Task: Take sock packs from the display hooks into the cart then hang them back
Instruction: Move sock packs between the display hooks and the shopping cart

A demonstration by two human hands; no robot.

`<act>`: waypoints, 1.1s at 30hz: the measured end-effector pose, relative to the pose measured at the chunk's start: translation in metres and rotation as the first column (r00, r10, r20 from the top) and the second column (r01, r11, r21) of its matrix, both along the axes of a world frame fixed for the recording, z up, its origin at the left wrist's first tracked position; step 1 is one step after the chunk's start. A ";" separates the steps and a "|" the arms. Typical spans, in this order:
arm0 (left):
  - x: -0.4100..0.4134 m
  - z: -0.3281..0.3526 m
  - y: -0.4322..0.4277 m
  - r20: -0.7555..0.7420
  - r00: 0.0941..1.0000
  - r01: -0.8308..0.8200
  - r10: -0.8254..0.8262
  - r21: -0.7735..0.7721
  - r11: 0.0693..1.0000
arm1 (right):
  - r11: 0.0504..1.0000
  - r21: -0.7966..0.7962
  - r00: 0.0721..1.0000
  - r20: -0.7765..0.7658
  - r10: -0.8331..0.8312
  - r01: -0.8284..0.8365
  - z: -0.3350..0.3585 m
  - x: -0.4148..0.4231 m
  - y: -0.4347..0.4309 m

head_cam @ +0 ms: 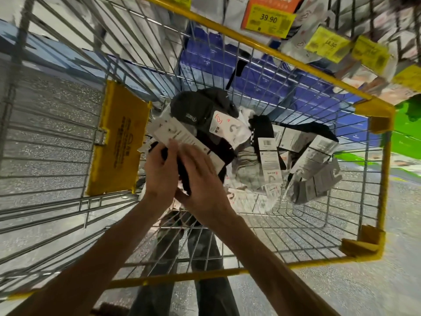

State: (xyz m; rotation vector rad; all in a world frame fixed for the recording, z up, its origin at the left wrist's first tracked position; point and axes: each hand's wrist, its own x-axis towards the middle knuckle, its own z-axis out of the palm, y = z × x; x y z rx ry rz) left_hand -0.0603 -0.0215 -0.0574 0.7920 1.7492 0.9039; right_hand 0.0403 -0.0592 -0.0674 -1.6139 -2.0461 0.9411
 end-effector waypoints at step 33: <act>-0.067 -0.043 0.010 0.200 0.975 -0.015 0.101 -0.394 0.919 | 0.374 -0.831 0.734 0.060 -0.676 0.412 -0.119 0.035 0.024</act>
